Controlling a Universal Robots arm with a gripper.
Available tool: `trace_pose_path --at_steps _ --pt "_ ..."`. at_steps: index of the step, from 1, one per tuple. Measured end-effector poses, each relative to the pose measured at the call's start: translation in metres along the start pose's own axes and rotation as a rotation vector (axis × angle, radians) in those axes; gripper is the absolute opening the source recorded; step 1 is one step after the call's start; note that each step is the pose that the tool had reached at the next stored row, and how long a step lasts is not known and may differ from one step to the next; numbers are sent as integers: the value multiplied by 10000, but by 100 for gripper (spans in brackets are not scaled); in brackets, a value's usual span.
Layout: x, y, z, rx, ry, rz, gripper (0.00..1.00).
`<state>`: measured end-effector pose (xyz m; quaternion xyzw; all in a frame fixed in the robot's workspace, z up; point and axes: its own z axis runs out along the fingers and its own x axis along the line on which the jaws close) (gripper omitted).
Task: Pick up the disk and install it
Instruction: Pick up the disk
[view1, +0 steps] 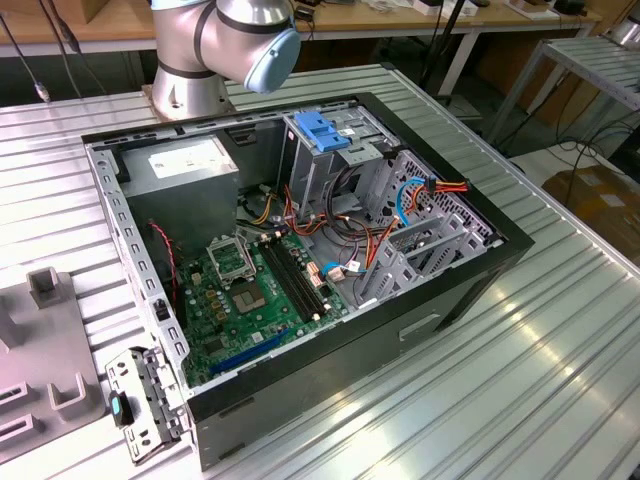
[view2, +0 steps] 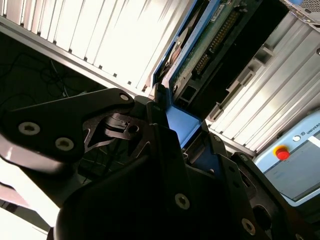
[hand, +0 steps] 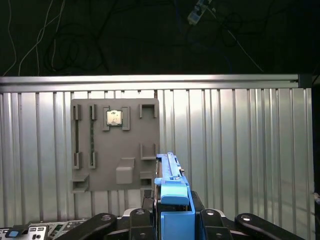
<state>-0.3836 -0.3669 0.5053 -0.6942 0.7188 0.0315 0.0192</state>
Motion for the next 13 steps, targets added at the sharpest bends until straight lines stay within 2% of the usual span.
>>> trace_pose_path --at_steps 3,7,13 --pt "-1 -28 1 0 0 0 37" --pt "-4 -168 5 0 0 0 37" --pt "-4 -204 7 -1 0 0 37"
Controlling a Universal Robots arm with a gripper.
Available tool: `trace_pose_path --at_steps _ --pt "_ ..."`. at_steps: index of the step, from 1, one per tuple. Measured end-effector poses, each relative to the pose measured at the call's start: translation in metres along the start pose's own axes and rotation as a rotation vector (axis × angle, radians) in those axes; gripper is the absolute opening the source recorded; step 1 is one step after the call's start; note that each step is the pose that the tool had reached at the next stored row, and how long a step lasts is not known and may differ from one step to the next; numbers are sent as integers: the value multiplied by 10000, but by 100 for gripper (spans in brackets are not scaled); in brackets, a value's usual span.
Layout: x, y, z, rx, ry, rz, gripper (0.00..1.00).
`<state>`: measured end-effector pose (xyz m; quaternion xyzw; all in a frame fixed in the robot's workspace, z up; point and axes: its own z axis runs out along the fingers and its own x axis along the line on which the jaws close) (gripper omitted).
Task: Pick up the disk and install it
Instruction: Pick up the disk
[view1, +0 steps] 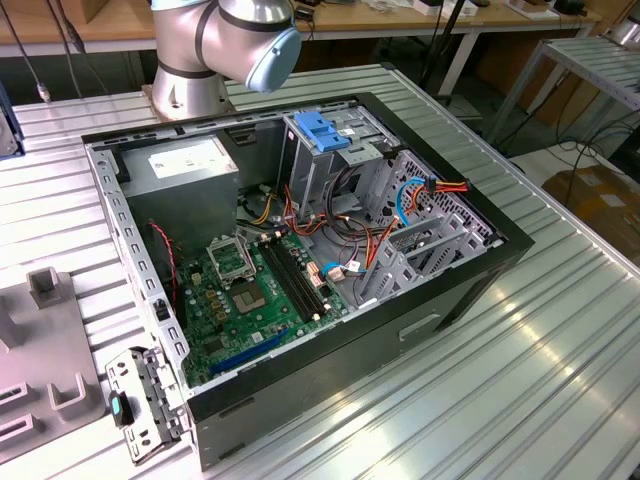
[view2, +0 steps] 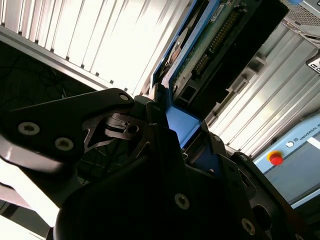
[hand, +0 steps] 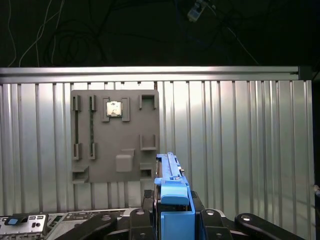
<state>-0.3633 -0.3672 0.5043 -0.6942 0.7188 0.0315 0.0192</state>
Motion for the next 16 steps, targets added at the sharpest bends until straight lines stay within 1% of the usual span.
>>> trace_pose_path --at_steps 11,13,16 --pt "12 -95 6 0 -1 0 37" --pt "28 -99 8 -1 0 0 37" --pt "80 -102 7 -1 1 0 37"
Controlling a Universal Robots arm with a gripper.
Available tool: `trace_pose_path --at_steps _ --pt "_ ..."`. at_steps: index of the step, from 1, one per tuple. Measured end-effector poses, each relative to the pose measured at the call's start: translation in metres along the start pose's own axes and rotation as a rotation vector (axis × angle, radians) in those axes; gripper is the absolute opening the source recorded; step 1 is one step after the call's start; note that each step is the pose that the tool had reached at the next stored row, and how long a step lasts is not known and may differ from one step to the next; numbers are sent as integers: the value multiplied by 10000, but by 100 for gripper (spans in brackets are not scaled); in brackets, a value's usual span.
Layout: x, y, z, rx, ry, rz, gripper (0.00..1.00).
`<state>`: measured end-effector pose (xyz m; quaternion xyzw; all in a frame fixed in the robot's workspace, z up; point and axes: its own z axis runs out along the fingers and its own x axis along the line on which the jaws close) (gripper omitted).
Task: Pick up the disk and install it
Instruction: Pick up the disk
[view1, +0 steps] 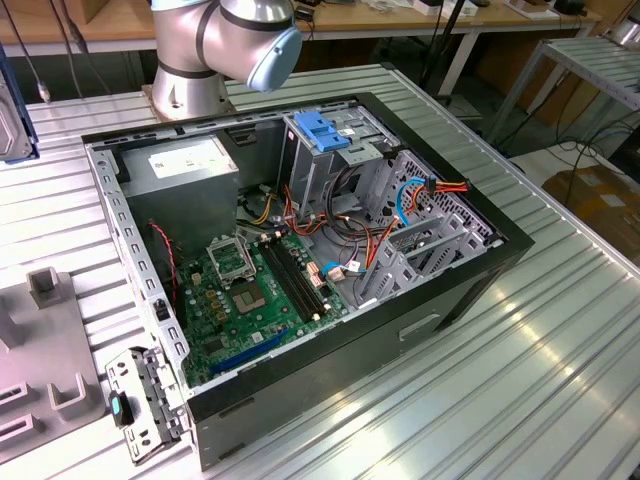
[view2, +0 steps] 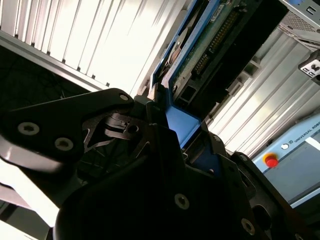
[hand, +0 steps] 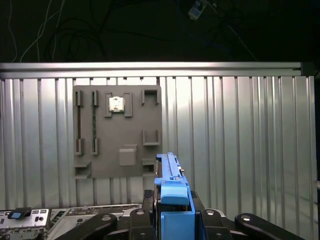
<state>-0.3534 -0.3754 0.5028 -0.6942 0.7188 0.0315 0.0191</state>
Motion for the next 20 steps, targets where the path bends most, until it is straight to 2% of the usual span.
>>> trace_pose_path --at_steps 4,14,17,20 --pt "75 -14 0 3 -1 0 37" --pt "105 -303 11 3 38 1 37" --pt "115 -355 16 3 46 0 37" --pt "176 -375 19 3 50 2 37"
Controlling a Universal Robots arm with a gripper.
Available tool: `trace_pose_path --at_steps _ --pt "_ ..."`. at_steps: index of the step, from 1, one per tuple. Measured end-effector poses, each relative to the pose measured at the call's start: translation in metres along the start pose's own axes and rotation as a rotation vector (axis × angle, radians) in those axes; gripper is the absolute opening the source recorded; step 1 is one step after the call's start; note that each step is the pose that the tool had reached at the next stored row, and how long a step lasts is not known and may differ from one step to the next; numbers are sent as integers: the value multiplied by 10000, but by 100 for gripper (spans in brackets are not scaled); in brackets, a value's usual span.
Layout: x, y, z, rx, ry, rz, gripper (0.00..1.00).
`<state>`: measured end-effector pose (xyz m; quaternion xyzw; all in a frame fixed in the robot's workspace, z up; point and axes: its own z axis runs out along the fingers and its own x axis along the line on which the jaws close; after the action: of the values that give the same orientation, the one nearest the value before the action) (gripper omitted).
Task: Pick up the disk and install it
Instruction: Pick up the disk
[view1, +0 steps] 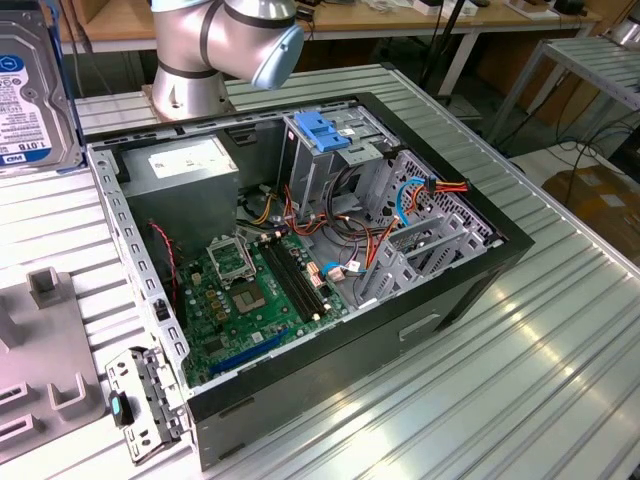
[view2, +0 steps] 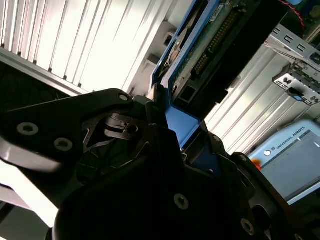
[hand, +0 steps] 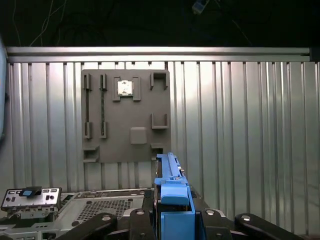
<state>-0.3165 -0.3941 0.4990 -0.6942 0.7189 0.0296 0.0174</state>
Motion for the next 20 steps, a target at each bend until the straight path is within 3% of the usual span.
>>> trace_pose_path --at_steps 5,10,20 --pt "52 -32 1 0 4 0 37" --pt "51 -177 1 -1 4 0 37" --pt "46 -367 2 -1 4 0 37"
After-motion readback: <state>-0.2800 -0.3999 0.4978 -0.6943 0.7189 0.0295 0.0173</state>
